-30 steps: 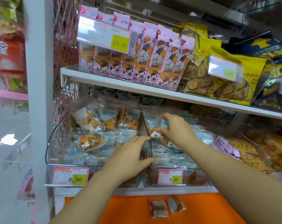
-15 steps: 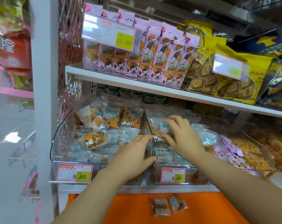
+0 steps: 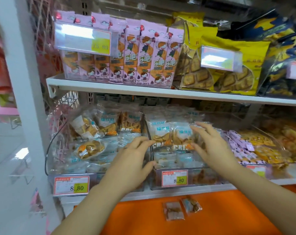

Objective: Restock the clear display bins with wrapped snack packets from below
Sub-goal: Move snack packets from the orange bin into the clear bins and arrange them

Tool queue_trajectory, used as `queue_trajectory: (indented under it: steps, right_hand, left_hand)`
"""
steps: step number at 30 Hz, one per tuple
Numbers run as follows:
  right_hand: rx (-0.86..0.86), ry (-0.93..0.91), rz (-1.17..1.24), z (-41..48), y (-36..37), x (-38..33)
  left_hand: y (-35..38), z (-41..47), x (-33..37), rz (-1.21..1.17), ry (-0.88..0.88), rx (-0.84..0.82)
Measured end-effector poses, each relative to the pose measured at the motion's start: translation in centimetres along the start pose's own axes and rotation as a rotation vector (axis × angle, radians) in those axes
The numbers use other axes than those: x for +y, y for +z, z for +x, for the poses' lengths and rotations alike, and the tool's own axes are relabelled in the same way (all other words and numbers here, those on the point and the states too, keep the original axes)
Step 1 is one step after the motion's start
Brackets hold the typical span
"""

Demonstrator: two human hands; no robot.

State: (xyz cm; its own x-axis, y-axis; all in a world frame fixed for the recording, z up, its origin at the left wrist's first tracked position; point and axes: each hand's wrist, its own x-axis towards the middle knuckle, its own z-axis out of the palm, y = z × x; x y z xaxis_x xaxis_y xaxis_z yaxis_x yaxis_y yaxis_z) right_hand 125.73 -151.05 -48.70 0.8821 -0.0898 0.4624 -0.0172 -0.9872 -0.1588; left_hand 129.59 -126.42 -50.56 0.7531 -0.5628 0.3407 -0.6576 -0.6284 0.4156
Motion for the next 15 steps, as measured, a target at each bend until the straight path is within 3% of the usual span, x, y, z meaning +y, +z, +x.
queue_trajectory:
  steps: [7, 15]
  right_hand:
    - [-0.136, 0.149, 0.016, -0.6, -0.2, 3.7]
    - [-0.153, 0.062, -0.109, 2.5, 1.8, 5.9]
  left_hand:
    - [1.6, 4.3, 5.2, 0.132, 0.177, 0.077]
    - [5.2, 10.1, 5.7, 0.576, 0.028, -0.121]
